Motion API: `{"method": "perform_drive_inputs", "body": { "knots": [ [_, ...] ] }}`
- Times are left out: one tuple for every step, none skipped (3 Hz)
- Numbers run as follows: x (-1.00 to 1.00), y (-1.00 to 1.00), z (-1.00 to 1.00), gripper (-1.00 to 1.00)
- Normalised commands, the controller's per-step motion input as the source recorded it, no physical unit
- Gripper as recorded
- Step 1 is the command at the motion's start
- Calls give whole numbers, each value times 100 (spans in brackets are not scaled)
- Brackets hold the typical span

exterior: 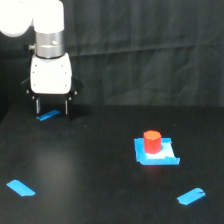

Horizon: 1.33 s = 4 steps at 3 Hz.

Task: Pick up the red object from the table

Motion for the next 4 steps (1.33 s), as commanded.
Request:
{"method": "perform_drive_inputs", "body": {
  "knots": [
    [64,-48,-30,100],
    [93,-54,-32,100],
    [98,-65,-36,100],
    [97,-53,-44,100]
  ]
}}
